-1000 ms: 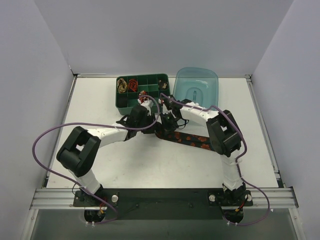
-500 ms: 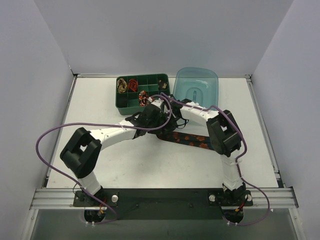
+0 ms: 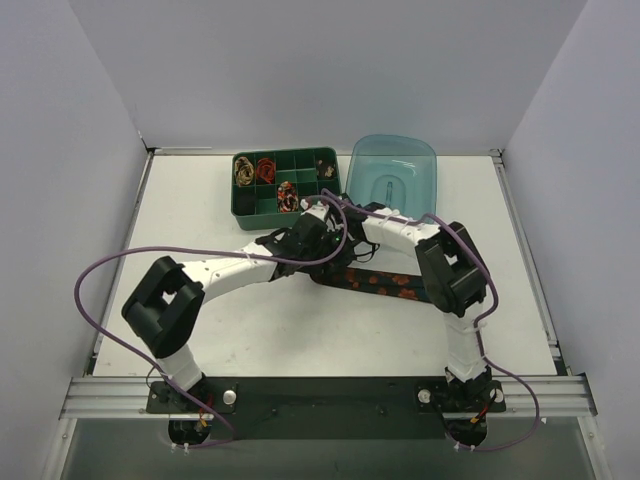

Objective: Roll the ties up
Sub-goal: Roll the tie at the center of the board.

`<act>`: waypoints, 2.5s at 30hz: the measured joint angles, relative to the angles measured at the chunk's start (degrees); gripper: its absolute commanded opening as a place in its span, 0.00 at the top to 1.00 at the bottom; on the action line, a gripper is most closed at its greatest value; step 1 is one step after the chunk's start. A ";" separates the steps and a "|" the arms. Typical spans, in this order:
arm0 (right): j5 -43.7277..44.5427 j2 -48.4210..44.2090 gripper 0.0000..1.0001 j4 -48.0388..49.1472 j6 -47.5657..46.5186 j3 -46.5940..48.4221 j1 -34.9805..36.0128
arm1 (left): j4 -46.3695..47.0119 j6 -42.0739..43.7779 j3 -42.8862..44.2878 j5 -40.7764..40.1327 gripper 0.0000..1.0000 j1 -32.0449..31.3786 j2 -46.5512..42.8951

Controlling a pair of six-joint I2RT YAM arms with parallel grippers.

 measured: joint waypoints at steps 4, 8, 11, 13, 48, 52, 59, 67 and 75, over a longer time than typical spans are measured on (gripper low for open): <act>0.00 -2.69 1.00 -0.92 0.07 -0.94 0.37 | -1.09 0.22 -1.53 -1.99 0.65 -0.46 -1.84; 0.02 -6.27 1.00 -1.05 0.31 -1.16 -0.17 | -2.91 0.33 -2.69 -4.37 0.65 -0.52 -3.50; 0.26 -7.85 1.00 -1.01 0.50 -1.53 -1.81 | -4.28 0.70 -3.13 -6.27 0.65 -0.48 -4.50; 0.83 -8.13 1.00 -1.07 0.66 -2.34 -3.17 | -5.49 1.11 -3.32 -7.67 0.64 -0.42 -5.18; 5.01 -9.35 1.00 -3.02 1.38 -6.82 -8.26 | -16.15 6.60 6.34 -17.73 0.43 -7.52 6.75; 5.01 -9.35 1.00 -3.02 1.38 -6.82 -8.26 | -13.97 5.07 6.14 -14.51 0.42 -7.45 6.71; 4.98 -9.33 1.00 -3.04 1.36 -6.82 -8.26 | -9.01 1.64 5.70 -8.17 0.41 -7.34 6.40; 4.83 -9.33 1.00 -3.10 1.33 -6.82 -8.20 | -5.29 -0.66 4.33 -4.22 0.41 -6.73 5.16; 2.73 -9.81 1.00 -3.67 1.33 -6.43 -6.19 | -2.97 -2.14 -1.07 0.37 0.31 -2.82 -6.51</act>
